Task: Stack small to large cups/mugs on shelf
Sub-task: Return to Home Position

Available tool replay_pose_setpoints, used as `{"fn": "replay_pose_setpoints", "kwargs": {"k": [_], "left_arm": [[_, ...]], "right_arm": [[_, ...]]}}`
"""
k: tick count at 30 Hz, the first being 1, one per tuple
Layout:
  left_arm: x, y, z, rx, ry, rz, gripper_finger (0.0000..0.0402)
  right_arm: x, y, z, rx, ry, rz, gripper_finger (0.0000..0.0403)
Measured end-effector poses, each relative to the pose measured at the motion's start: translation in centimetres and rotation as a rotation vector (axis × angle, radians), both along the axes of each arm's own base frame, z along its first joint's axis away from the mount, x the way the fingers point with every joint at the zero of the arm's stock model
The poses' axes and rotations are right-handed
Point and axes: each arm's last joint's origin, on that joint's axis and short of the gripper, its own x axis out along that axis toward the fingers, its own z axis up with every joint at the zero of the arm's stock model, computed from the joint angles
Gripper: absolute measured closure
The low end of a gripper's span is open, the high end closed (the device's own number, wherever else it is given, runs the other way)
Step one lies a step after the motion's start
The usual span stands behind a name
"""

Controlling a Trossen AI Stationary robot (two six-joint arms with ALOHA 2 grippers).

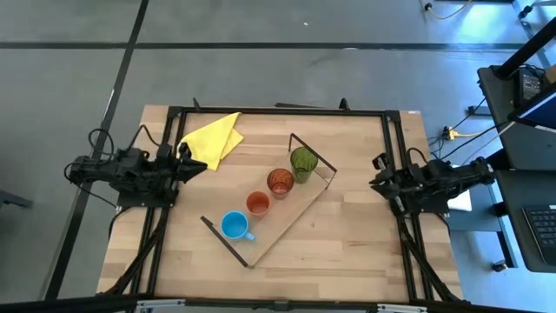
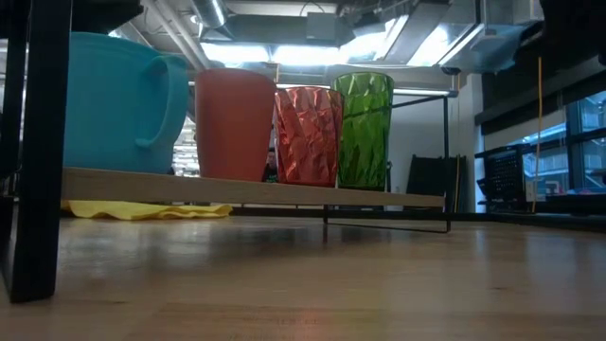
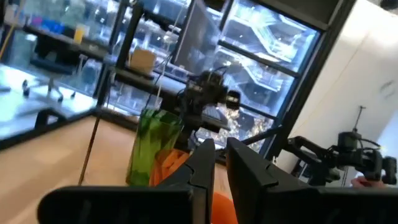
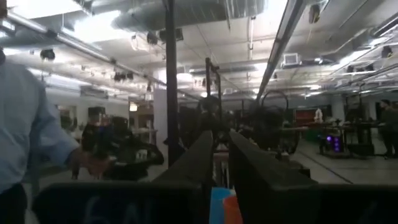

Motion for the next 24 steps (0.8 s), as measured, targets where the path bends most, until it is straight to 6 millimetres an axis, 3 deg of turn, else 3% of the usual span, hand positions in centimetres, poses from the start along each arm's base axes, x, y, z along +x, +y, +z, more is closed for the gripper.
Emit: {"fn": "replay_pose_setpoints", "kwargs": {"k": [9, 16, 24], "left_arm": [[0.4, 0.4, -1.4, -0.003, 0.086, 0.063, 0.0367], [0.2, 0.5, -4.3, 0.131, 0.401, 0.088, 0.0367], [0.0, 0.6, -5.3, 0.143, 0.501, 0.082, 0.0367]], "right_arm": [[0.6, 0.1, -1.6, -0.124, 0.149, -0.033, 0.0341], [1.1, 0.3, -4.1, -0.246, 0.391, -0.036, 0.0341], [1.1, 0.3, -4.2, -0.229, 0.410, -0.030, 0.0341]]}}
